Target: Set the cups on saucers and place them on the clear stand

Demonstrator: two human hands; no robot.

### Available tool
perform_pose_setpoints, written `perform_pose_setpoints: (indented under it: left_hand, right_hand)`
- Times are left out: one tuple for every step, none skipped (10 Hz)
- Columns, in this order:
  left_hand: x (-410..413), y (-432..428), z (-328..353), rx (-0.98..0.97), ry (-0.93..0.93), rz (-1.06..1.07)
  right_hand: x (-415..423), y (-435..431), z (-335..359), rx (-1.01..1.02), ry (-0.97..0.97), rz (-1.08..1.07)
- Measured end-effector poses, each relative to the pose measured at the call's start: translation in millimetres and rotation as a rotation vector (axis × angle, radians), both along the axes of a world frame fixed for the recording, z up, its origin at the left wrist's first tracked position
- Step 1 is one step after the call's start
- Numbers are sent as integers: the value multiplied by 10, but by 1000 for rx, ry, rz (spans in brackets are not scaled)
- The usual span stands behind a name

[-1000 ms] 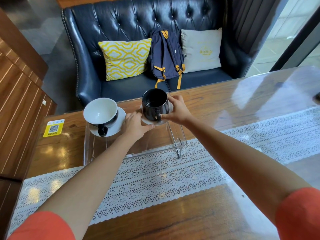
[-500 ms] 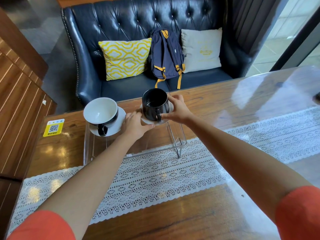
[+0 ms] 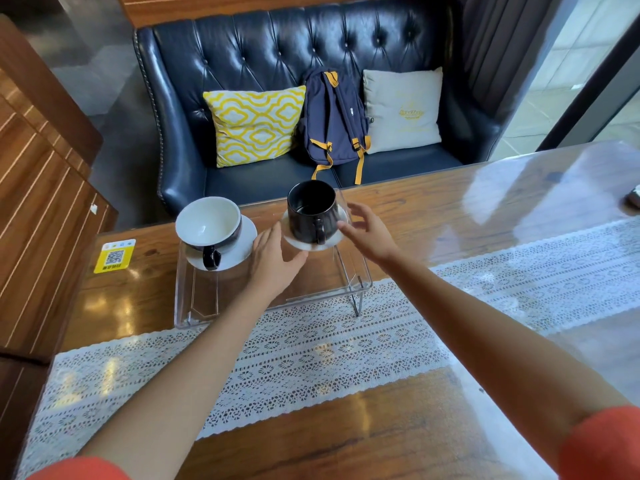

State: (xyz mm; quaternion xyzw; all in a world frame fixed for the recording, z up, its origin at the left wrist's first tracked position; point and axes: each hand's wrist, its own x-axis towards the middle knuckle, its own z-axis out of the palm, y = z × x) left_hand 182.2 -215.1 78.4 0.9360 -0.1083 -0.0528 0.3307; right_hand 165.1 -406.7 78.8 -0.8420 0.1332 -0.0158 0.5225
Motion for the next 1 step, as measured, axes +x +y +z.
perform_pose_setpoints:
  left_hand:
    - [-402,205,-3,-211,-235,10]
  right_hand:
    - [-303,-21,-21,127,-59,-158]
